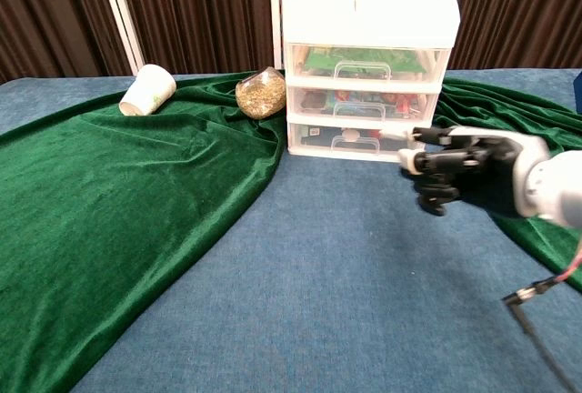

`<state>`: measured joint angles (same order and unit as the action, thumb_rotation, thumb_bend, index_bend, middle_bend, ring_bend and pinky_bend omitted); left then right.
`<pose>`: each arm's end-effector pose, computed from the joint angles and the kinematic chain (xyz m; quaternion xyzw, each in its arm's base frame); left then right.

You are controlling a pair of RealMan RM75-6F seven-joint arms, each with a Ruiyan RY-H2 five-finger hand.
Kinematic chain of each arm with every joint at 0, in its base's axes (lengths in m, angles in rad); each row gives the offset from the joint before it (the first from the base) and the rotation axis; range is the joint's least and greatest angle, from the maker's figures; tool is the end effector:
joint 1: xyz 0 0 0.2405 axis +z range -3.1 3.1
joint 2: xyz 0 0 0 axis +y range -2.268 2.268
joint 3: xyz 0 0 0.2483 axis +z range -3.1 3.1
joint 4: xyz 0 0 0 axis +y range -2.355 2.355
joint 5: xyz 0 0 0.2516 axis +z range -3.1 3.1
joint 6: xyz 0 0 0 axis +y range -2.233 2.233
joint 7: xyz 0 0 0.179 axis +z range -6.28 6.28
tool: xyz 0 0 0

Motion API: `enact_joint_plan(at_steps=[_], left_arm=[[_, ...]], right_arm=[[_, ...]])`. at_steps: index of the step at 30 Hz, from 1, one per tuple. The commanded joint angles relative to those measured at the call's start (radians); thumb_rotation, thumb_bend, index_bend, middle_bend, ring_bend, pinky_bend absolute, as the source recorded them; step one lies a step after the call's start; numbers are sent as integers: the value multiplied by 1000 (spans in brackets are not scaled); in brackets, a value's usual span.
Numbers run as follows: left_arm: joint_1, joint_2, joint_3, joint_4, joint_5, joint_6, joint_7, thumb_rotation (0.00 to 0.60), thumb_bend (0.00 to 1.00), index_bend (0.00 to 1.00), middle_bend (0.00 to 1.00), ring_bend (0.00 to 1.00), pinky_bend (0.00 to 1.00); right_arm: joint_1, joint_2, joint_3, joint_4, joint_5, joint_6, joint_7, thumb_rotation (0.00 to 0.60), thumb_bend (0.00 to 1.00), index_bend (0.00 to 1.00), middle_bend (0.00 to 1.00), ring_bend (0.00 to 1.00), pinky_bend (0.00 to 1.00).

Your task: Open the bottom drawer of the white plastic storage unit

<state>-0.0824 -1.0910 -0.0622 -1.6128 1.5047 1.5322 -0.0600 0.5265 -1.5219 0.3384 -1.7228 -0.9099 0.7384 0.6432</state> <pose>-0.3181 0.2211 0.1363 -0.5766 -0.3788 -0.4183 0.5908 -0.1313 -0.3301 -0.0832 0.3075 -0.8270 0.4582 0.1074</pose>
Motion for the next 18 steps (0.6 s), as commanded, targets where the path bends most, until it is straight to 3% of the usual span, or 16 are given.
enact_joint_plan(at_steps=[1, 18], left_arm=[[-1, 5, -2, 7, -1, -3, -13, 600, 92, 0, 0, 0, 0], [-14, 17, 2, 21, -2, -36, -60, 600, 91, 0, 0, 0, 0]], right_arm=[[47, -101, 39, 98, 59, -36, 45, 600, 559, 140, 881, 917, 800], [130, -302, 140, 363, 126, -139, 128, 600, 560, 148, 880, 917, 800]])
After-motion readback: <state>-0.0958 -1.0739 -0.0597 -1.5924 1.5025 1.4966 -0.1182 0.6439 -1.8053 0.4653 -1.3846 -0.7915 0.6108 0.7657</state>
